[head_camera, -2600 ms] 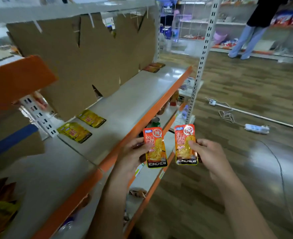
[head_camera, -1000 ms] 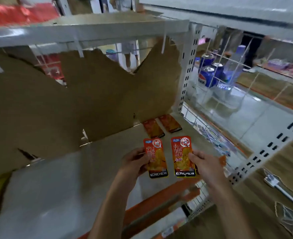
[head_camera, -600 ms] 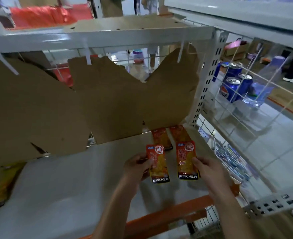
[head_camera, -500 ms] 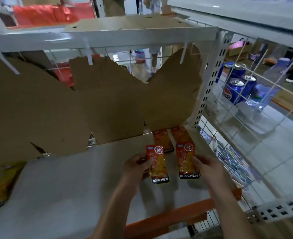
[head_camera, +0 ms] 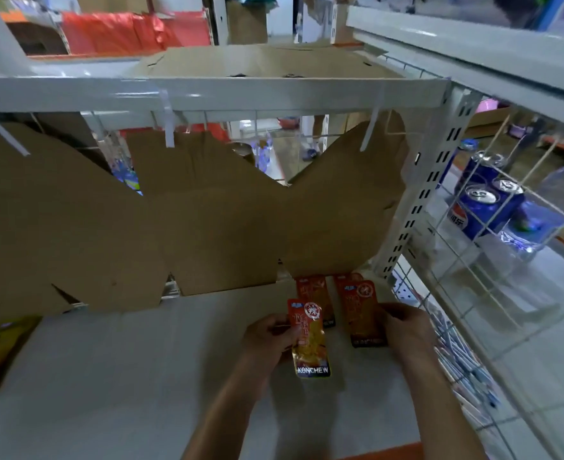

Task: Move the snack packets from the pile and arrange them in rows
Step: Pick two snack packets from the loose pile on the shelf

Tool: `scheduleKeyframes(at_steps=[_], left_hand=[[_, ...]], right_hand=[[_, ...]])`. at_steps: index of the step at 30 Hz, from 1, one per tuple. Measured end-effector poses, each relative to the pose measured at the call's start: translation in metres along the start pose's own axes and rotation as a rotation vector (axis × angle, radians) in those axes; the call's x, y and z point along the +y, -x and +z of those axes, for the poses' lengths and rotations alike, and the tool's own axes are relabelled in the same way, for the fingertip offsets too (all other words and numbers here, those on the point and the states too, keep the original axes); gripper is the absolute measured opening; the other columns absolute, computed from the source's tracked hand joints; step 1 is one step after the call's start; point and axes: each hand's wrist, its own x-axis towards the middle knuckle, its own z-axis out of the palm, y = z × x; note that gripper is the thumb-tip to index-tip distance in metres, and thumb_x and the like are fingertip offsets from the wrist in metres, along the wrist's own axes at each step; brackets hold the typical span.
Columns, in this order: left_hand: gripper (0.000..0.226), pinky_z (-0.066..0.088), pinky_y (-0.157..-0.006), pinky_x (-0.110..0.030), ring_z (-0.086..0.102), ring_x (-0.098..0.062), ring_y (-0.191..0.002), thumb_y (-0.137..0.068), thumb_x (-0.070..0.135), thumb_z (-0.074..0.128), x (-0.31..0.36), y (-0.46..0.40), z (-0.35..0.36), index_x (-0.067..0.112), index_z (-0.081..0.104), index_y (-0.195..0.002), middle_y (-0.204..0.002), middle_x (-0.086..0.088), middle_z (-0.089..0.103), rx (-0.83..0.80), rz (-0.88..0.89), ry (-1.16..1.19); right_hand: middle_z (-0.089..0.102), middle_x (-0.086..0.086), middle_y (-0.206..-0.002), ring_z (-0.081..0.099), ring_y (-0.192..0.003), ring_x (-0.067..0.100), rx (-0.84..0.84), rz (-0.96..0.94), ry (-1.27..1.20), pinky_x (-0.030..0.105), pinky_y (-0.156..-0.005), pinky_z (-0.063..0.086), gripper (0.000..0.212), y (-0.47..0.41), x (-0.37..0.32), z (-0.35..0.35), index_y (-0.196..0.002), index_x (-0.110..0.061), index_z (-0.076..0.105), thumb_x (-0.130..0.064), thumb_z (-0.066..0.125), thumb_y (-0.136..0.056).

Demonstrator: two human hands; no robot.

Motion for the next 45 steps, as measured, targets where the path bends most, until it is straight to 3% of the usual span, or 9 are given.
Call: scheduleKeyframes(at_steps=[6,9,12,28,34,39,45], left_hand=[[0.016,0.060,-0.068,-0.028,0.074,-0.028,-0.088,-0.085,0.008,0.074,0.002,-0.006,0.016,0.006,0.072,-0.101,-0.092,-0.011,0.077,0.027,-0.021,-0.012],[0.020,0.061,-0.082,-0.040,0.074,-0.030,-0.090,-0.084,0.012,0.077,0.001,-0.008,0.019,0.006,0.072,-0.103,-0.093,-0.011,0.077,0.043,-0.023,-0.029],[0.019,0.059,-0.089,-0.046,0.074,-0.029,-0.090,-0.085,0.012,0.076,-0.002,-0.011,0.019,0.008,0.073,-0.103,-0.095,-0.010,0.077,0.060,-0.024,-0.037],[0.012,0.061,-0.077,-0.035,0.074,-0.027,-0.086,-0.086,0.006,0.073,0.009,-0.033,0.037,0.009,0.072,-0.098,-0.093,-0.012,0.076,0.057,0.028,-0.082],[0.015,0.056,-0.064,-0.019,0.071,-0.012,-0.074,-0.085,0.005,0.074,0.009,-0.049,0.040,0.011,0.073,-0.098,-0.084,-0.003,0.075,0.140,0.045,-0.172],[0.015,0.058,-0.075,-0.029,0.072,-0.014,-0.079,-0.082,0.011,0.078,0.003,-0.060,0.040,0.017,0.072,-0.094,-0.085,0.001,0.074,0.196,0.048,-0.254],[0.014,0.058,-0.076,-0.030,0.069,-0.009,-0.079,-0.082,0.018,0.077,0.002,-0.064,0.039,0.029,0.068,-0.084,-0.085,0.006,0.073,0.231,0.117,-0.419]], right_hand=[[0.074,0.007,-0.100,0.067,-0.089,0.021,-0.043,-0.019,0.032,0.034,-0.083,0.052,0.019,-0.021,0.004,0.001,-0.102,-0.017,0.077,-0.011,0.066,-0.088],[0.074,0.005,-0.097,0.067,-0.088,0.020,-0.049,-0.021,0.014,0.028,-0.077,0.047,0.019,-0.027,0.005,0.001,-0.102,-0.015,0.077,-0.013,0.068,-0.087],[0.075,0.006,-0.097,0.068,-0.087,0.020,-0.063,-0.026,0.015,0.032,-0.078,0.052,0.018,-0.031,0.008,0.003,-0.103,-0.016,0.077,-0.018,0.068,-0.086],[0.070,-0.001,-0.090,0.066,-0.081,0.017,-0.047,-0.077,0.094,0.033,-0.071,0.053,0.012,-0.025,0.013,0.006,-0.098,-0.021,0.069,-0.026,0.064,-0.088],[0.070,-0.004,-0.085,0.065,-0.076,0.012,-0.052,-0.099,0.095,0.028,-0.063,0.048,0.009,-0.022,0.011,0.003,-0.093,-0.023,0.069,-0.028,0.064,-0.089],[0.070,-0.005,-0.086,0.067,-0.081,0.015,-0.084,-0.088,0.089,0.041,-0.075,0.057,0.011,-0.025,0.011,0.002,-0.092,-0.026,0.070,-0.032,0.063,-0.088],[0.071,0.002,-0.078,0.067,-0.075,0.021,-0.120,-0.067,0.080,0.042,-0.072,0.055,0.013,-0.024,0.005,0.000,-0.083,-0.019,0.073,-0.022,0.062,-0.089]])
